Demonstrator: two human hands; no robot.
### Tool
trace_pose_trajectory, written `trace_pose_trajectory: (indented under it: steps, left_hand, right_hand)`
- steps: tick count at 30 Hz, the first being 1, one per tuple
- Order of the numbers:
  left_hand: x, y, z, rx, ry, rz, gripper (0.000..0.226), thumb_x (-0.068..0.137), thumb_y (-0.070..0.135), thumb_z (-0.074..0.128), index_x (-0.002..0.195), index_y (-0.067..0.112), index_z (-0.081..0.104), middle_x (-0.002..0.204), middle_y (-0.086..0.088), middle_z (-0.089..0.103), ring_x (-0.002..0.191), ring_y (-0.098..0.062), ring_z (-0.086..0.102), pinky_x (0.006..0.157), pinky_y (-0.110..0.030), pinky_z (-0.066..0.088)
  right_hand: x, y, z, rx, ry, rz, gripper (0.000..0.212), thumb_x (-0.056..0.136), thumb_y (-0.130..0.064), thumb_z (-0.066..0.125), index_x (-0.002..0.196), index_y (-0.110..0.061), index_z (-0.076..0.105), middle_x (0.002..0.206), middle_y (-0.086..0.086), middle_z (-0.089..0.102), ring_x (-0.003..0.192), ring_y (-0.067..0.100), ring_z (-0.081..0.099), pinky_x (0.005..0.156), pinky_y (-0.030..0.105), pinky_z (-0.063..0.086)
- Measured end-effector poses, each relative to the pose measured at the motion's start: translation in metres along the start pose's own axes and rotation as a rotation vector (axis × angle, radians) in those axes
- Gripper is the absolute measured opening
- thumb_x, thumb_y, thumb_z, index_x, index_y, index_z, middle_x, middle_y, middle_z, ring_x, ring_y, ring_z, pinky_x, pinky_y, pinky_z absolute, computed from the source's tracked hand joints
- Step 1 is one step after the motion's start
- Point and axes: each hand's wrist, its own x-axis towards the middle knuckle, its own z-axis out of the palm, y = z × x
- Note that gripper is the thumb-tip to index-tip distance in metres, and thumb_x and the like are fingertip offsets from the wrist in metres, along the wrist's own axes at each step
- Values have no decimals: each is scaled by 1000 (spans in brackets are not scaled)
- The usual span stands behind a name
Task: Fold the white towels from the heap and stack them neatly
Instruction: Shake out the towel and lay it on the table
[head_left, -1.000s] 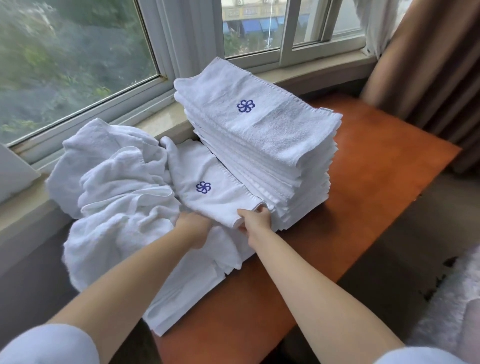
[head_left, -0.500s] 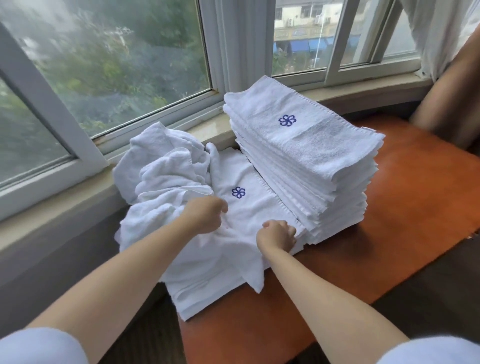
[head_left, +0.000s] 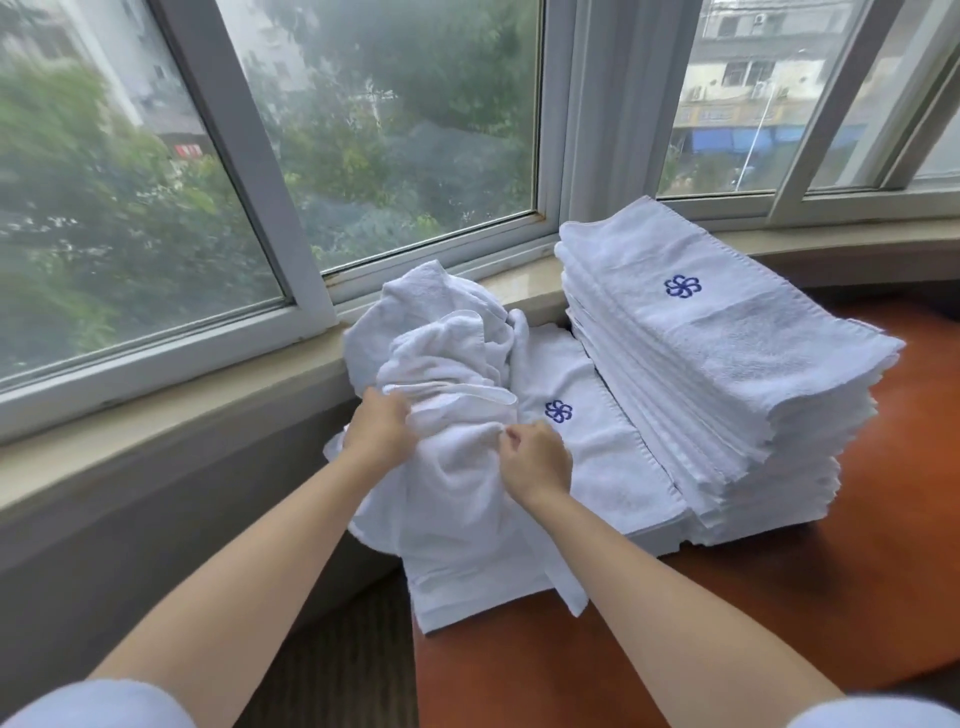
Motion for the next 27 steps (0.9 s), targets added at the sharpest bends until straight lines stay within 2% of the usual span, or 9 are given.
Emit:
trace_pose_trajectory:
  steps: [2,5,8,11,16,19,21,24,27]
  left_hand:
    - [-4,7,-17,-108,68,55,29,81,8,54,55,10,41,63,-4,45,65,-23,46,49,-29,30]
    - [-6,32,-47,-397,90,145,32,78,3,54,51,13,39,52,1,34,54,-17,32,50,-26,24]
    - [-14,56,-67,-661,32,261,8,71,8,60,64,10,55,58,0,37,53,-11,32,51,-25,25]
    - [-20,66,-68,-926,-35,318,5,67,5,57,65,9,56,57,0,40,45,-5,35,42,-16,27]
    - [-12,39,-34,-605,179,232,30,82,-1,54,105,13,67,93,1,62,84,-14,59,73,-16,44]
    - [-15,7,-9,-117,89,246,61,81,5,57,140,20,46,138,-9,47,127,-28,44,103,-35,40]
    - [-27,0,1,206,18,396,64,88,25,59,146,30,36,150,-5,31,140,-27,26,112,-46,28]
    - [-43,7,6,303,-206,567,75,88,30,61,149,43,21,161,0,2,149,-20,-5,118,-53,2]
    - [-59,23,10,421,-442,567,121,66,32,82,150,46,-5,159,1,-22,145,-22,-26,112,-57,-16]
  right_hand:
    - [-2,-17,-15,348,293,30,24,100,-13,44,96,3,61,116,15,47,111,30,45,94,30,33]
    - [-7,-39,-43,749,490,-36,15,98,-2,42,86,-8,48,110,1,43,101,3,43,92,21,30]
    - [-23,-42,-52,805,176,-171,14,96,-17,51,97,-26,42,109,-7,44,101,-2,45,95,26,36]
    - [-39,-32,-51,457,-325,-128,63,88,-11,66,138,-29,33,118,1,52,105,14,53,92,30,45]
    - [-66,-29,-70,-315,-791,156,49,82,-29,71,126,-13,59,118,4,61,108,25,59,89,34,52]
    - [-73,-27,-105,138,-849,290,10,85,-23,65,87,-16,72,84,2,70,82,18,68,70,25,51]
    - [-77,-25,-130,634,-761,349,18,80,-16,64,63,-16,70,65,2,66,60,14,64,56,21,47]
    - [-74,-22,-157,1212,-331,284,21,82,-21,55,62,-16,62,53,-3,62,48,10,61,54,21,46]
    - [-62,-31,-177,1621,-431,155,13,67,-25,64,71,-14,60,66,3,60,63,15,64,64,22,49]
